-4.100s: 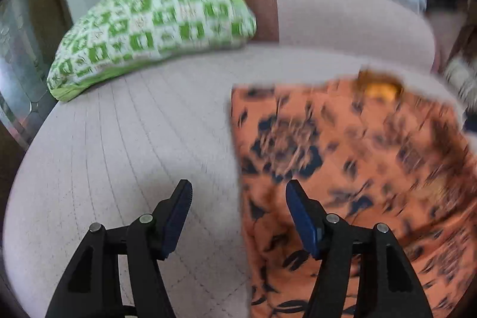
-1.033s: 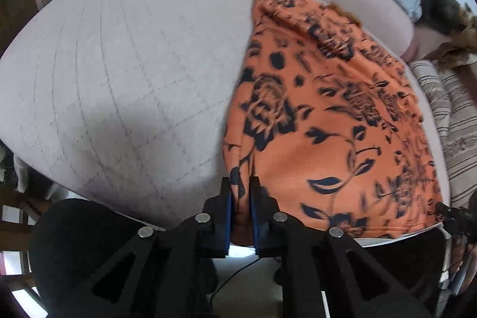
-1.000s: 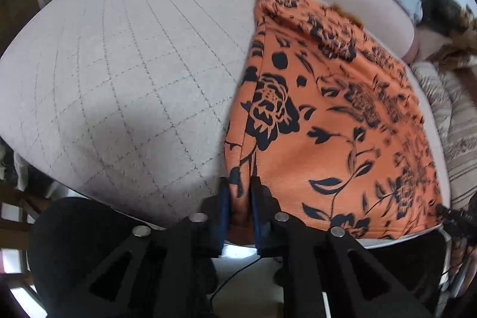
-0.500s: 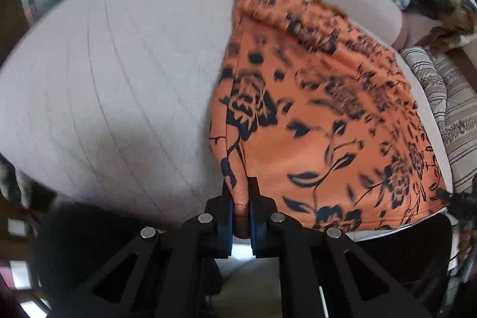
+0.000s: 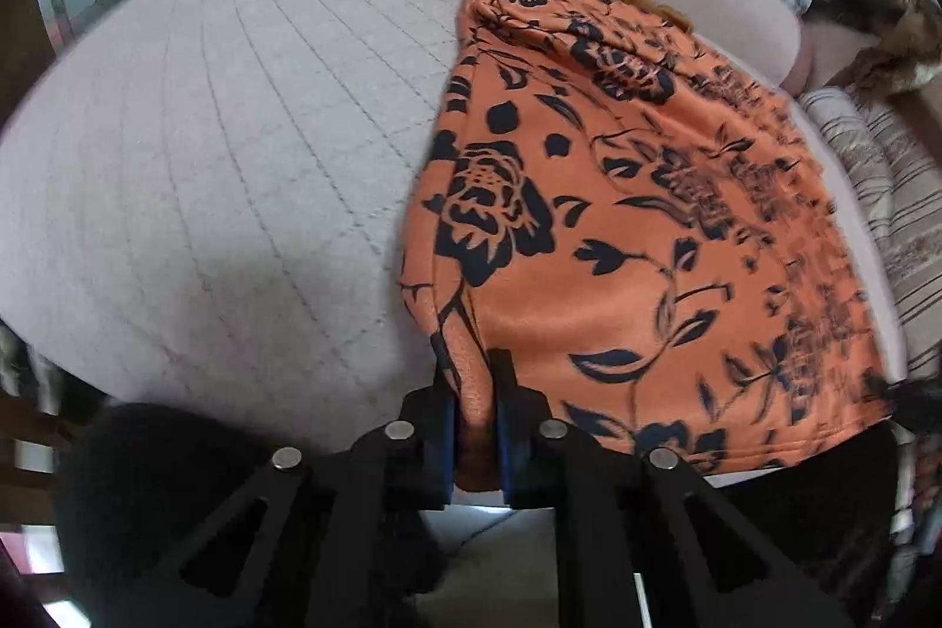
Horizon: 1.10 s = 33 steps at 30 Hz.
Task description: Fold small clothes
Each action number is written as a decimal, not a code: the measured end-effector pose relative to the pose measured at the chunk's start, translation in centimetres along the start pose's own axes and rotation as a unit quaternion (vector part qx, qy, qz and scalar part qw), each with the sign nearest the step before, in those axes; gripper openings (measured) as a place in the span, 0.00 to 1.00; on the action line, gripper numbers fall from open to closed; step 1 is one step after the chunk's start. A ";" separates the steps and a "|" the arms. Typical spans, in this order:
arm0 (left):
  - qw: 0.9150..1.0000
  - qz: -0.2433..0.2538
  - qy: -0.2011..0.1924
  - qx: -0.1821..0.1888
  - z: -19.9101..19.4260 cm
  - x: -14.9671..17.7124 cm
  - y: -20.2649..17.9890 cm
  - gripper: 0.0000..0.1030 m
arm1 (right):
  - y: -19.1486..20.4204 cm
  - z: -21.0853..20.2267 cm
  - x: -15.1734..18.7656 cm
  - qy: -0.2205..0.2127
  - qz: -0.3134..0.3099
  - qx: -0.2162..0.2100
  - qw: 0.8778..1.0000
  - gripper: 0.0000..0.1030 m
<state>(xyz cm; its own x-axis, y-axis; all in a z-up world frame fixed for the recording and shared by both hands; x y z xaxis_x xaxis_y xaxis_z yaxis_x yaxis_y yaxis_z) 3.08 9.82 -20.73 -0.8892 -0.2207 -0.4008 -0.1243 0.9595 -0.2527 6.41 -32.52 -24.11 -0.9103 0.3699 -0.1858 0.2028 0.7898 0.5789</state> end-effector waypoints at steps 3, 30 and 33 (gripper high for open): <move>1.000 -0.007 -0.006 0.021 -1.2 0.0 0.4 0.08 | -0.2 -1.1 0.0 -0.006 0.005 -0.015 1.000 0.12; 0.980 -0.005 -0.127 0.152 -9.5 -17.5 -4.9 0.08 | 9.3 -8.0 -15.1 -0.107 -0.029 -0.165 0.980 0.12; 0.977 -0.022 -0.157 0.140 -7.6 -25.0 -5.2 0.11 | 12.0 -7.8 -23.8 -0.146 -0.037 -0.176 0.973 0.12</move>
<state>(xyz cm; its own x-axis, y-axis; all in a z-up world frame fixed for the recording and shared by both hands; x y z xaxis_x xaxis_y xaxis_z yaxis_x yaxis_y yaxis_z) 22.66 11.65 -2.69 -0.7016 -0.3463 -0.6227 0.0050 0.8715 -0.4903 27.68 -35.66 -6.60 -0.7656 0.4823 -0.4257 -0.0424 0.6225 0.7815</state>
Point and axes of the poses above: each gripper's, at about its wrist camera, not at the fingertips, and z roughly the way its jaws point, y to its left, x to its underside, the point moved 9 cm from there along z, roughly the way its jaws point, and after that the axes turned 1 degree about -z, right-handed, at the moved point
